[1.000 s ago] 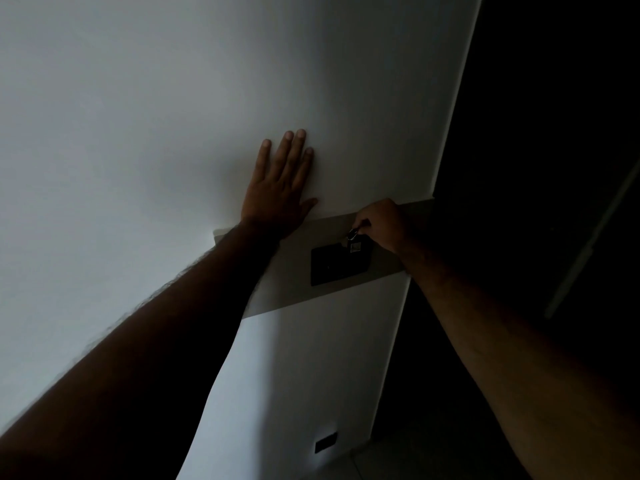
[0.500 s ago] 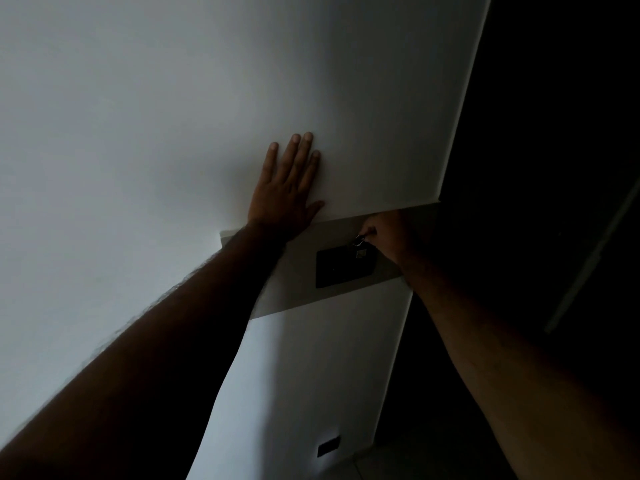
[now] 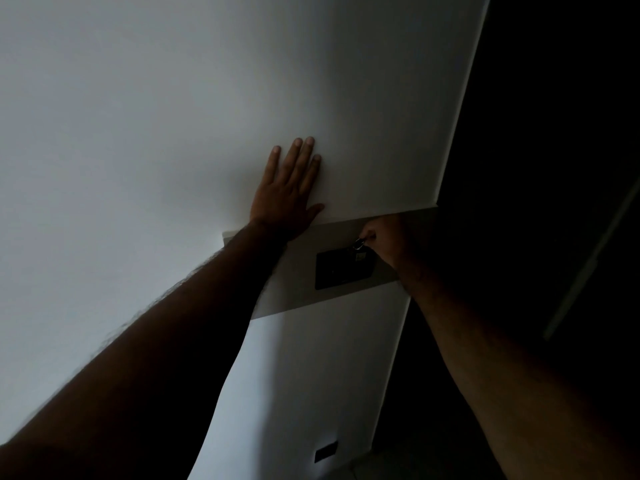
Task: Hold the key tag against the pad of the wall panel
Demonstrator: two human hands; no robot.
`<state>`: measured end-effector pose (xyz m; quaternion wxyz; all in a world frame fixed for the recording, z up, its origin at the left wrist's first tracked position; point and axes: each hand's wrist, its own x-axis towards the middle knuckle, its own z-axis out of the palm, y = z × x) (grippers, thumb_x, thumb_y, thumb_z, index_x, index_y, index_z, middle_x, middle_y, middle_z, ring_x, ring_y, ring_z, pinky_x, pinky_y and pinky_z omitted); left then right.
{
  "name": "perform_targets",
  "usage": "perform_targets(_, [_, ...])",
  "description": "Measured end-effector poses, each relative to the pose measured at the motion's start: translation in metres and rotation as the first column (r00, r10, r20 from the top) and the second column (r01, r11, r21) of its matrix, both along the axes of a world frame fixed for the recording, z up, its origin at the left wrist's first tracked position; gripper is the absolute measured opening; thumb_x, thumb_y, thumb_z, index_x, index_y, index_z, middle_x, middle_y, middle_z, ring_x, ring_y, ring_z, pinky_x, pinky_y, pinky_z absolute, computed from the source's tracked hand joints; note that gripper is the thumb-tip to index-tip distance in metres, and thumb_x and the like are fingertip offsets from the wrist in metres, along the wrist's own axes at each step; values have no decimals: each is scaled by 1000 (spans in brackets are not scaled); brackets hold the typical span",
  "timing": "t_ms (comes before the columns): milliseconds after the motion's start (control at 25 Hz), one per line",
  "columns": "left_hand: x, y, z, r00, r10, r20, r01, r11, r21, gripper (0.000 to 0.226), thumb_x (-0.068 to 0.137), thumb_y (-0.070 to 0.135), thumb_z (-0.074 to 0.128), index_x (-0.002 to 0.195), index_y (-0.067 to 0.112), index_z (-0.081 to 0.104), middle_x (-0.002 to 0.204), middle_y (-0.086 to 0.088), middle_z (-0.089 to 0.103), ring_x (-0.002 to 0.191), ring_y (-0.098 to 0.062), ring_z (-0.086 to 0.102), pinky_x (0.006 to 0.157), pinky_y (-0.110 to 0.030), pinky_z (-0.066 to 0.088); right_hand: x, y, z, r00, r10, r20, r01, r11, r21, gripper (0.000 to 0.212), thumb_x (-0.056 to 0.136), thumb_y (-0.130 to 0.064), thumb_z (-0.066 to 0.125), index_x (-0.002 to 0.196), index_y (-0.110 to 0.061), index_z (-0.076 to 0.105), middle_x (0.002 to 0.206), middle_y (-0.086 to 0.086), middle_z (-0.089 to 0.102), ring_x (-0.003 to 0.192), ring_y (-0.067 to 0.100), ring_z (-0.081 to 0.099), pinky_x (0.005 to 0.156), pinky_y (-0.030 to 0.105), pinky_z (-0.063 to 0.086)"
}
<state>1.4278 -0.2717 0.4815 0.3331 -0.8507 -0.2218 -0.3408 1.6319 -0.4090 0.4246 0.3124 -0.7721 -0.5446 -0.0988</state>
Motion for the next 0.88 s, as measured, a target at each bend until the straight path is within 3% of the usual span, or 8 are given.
perform_targets(200, [-1,-1,2,1000,7,-17,-7,1000,-3,91,96,63,42,164,7,18,174,-19,9,161,-37,12,129,-60,15,-2,-2,2,1000,8,8,-8,999,-38,13,68,5,69,74,-6,72,78,17,73,74,28,67,69,36,56])
perform_targets(360, [-1,-1,1,1000,9,-16,-9,1000,-5,92,96,64,42,165,7,16,174,-20,7,162,-37,10,129,-60,15,-2,-8,18,997,73,36,-66,982,-176,17,65,2,76,80,-4,72,80,18,74,75,27,69,64,25,48])
perform_targets(480, [0,-2,0,1000,12,-8,-12,1000,-5,92,96,64,42,164,7,17,173,-21,8,161,-38,10,129,-60,15,-2,-6,14,998,62,24,-58,989,-136,15,68,5,74,80,-3,72,81,20,73,72,23,65,60,21,45])
perform_targets(600, [0,-2,1,1000,4,-6,-4,1000,-16,93,95,65,42,164,6,18,173,-21,9,161,-38,11,129,-61,16,-6,-3,8,999,46,-17,-47,996,-81,16,70,8,70,81,-3,72,82,20,73,77,29,68,69,35,54])
perform_targets(720, [0,-2,1,1000,1,-8,-1,1000,-20,93,95,65,40,164,6,18,173,-21,9,161,-38,11,129,-61,16,-10,-3,12,997,44,71,-34,991,-129,20,72,8,65,86,-4,73,88,19,73,84,30,67,72,28,48])
perform_targets(880, [0,-1,1,1000,4,-8,-4,1000,-18,93,96,65,41,164,6,18,173,-21,8,161,-38,10,129,-61,15,-12,-4,19,992,63,106,-19,925,-380,36,61,-16,73,96,-22,70,102,3,72,93,20,65,82,27,52])
